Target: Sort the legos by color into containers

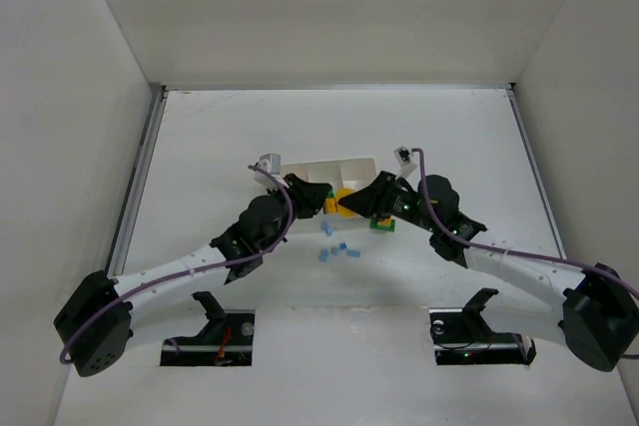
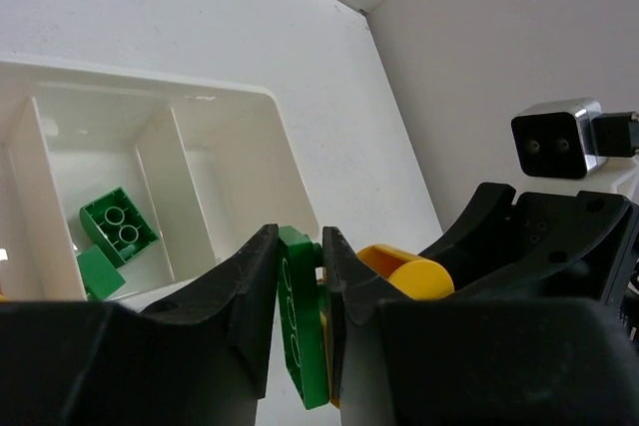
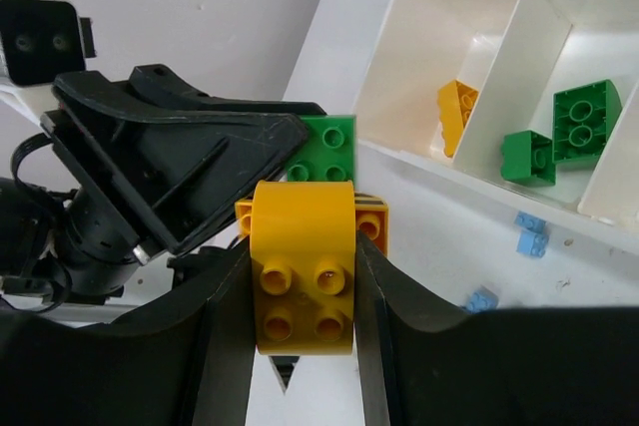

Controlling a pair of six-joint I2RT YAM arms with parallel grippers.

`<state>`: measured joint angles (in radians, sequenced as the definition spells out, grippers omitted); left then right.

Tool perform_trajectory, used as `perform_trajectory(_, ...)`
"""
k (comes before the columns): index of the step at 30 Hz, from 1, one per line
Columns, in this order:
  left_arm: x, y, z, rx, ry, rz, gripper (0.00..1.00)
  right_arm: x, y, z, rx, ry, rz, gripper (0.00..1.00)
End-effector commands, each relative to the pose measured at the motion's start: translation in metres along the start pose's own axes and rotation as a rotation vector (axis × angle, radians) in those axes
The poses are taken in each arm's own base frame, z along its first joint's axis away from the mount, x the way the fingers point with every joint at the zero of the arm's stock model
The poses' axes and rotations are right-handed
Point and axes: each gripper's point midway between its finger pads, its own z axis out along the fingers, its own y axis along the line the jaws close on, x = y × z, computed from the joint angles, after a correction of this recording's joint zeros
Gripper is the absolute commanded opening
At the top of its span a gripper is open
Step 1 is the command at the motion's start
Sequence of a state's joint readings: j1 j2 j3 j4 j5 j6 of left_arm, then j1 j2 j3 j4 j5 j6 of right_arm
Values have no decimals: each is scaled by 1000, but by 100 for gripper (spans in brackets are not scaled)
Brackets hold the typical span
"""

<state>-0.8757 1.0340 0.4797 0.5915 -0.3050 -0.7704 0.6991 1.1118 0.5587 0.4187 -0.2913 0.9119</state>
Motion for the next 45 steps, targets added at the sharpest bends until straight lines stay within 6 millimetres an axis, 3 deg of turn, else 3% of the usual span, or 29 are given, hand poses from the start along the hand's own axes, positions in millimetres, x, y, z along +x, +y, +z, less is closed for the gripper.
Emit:
perform_trajectory(1, -21, -8, 3, 4, -54, 0, 10, -23, 28, -10, -103, -85, -48, 19)
perform_trajectory(11, -28, -6, 1, 2, -73, -7, 10, -31, 18, -17, -74, -115, -53, 19)
perform_trajectory(16, -43, -5, -12, 6, -103, 5, 10, -38, 2, -3, 12, -126, -82, 19)
perform_trajectory(21, -73, 13, -41, -39, -177, 24, 10, -32, -9, 35, 86, -87, -102, 19)
perform_trajectory(24, -90, 25, -61, -72, -218, 23, 10, -24, -13, 67, 107, -52, -101, 19)
perform_trajectory(29, -95, 42, -77, -120, -224, 31, 10, -9, -12, 117, 120, -3, -103, 19)
perform_trajectory(34, -92, 49, -81, -142, -216, 34, 10, -8, -24, 147, 169, -9, -102, 20)
perform_trajectory(36, -91, 50, -81, -144, -214, 35, 10, -7, -26, 154, 180, -10, -104, 28)
perform_trajectory(40, -89, 53, -78, -155, -202, 39, 10, -17, -28, 148, 212, -49, -130, 63)
perform_trajectory(45, -83, 56, -72, -171, -180, 46, 10, -22, -17, 118, 196, -72, -173, 73)
